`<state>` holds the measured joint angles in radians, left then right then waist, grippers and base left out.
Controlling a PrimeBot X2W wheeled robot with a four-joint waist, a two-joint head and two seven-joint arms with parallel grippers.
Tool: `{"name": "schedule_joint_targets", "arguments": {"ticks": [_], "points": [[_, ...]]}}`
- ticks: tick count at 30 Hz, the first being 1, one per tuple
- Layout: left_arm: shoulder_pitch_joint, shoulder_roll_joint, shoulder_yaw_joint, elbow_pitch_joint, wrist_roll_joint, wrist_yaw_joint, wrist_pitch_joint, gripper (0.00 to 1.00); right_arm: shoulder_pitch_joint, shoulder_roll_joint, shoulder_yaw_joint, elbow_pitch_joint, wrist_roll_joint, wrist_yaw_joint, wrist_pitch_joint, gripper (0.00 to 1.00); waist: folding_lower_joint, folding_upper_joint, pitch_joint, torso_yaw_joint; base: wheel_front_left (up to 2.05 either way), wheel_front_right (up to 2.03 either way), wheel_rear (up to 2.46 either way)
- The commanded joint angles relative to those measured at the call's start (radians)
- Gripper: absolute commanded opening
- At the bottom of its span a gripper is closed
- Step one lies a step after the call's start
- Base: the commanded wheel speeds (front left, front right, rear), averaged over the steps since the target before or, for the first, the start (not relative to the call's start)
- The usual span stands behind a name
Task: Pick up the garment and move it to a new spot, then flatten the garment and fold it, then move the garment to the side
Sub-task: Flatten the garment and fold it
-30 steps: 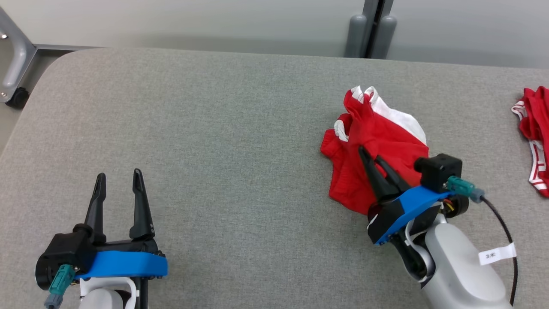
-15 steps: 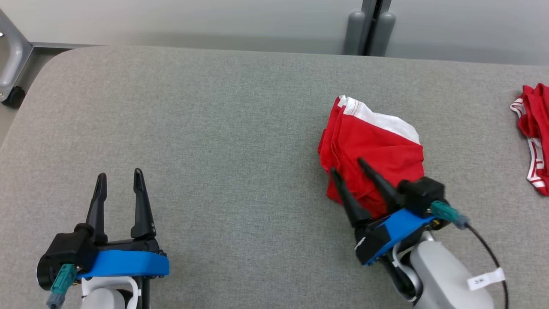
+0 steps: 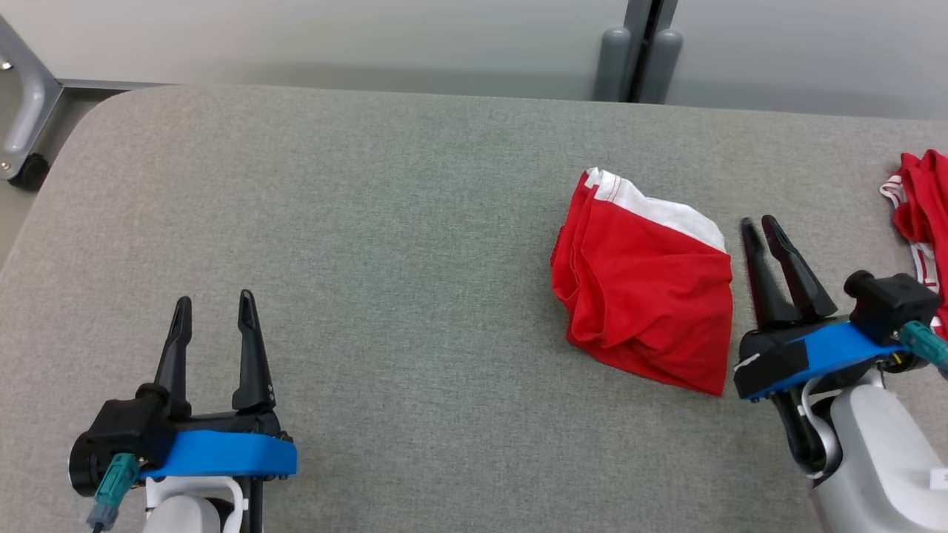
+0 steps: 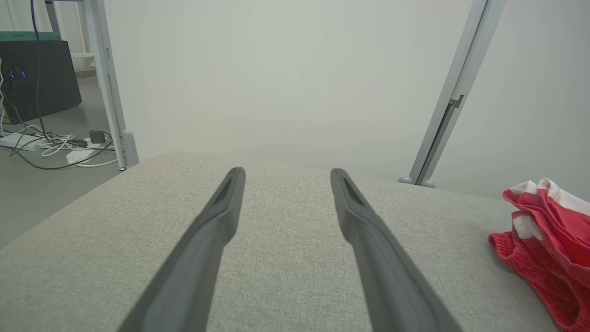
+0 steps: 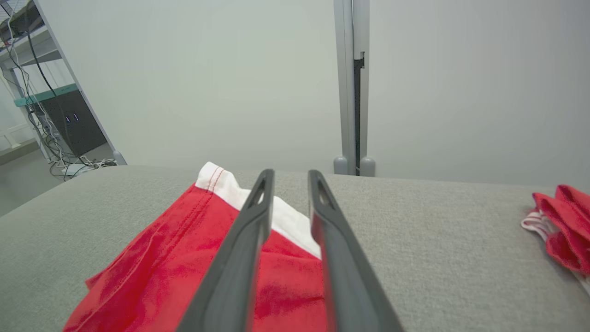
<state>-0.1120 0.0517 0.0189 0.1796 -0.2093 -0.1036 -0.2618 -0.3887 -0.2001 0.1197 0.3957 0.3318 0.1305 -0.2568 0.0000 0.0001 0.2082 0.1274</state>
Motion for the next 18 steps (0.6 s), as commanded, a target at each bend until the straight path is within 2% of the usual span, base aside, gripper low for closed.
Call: {"name": "schedule_joint_targets", "arguments": {"ticks": [1,10,18], "points": [[-0.018,-0.002,-0.003,0.0,0.007,-0.001,-0.004,1.0,-0.023,-0.005,-0.015,0.017,-0.015,0.001,0.006,0.0,0.0,-0.0001,0.003,0.007,0.0,0.0,0.0],[-0.034,-0.002,-0.015,0.003,0.001,-0.005,-0.004,1.0,-0.112,0.031,-0.036,0.203,-0.09,0.001,0.009,0.0,0.0,-0.0001,0.033,0.049,0.0,0.0,0.0],[-0.046,-0.002,-0.023,0.007,-0.009,-0.006,-0.004,1.0,-0.228,0.088,-0.056,0.397,-0.149,0.001,-0.005,0.0,0.0,-0.0001,0.059,0.083,0.0,0.0,0.0]]}}
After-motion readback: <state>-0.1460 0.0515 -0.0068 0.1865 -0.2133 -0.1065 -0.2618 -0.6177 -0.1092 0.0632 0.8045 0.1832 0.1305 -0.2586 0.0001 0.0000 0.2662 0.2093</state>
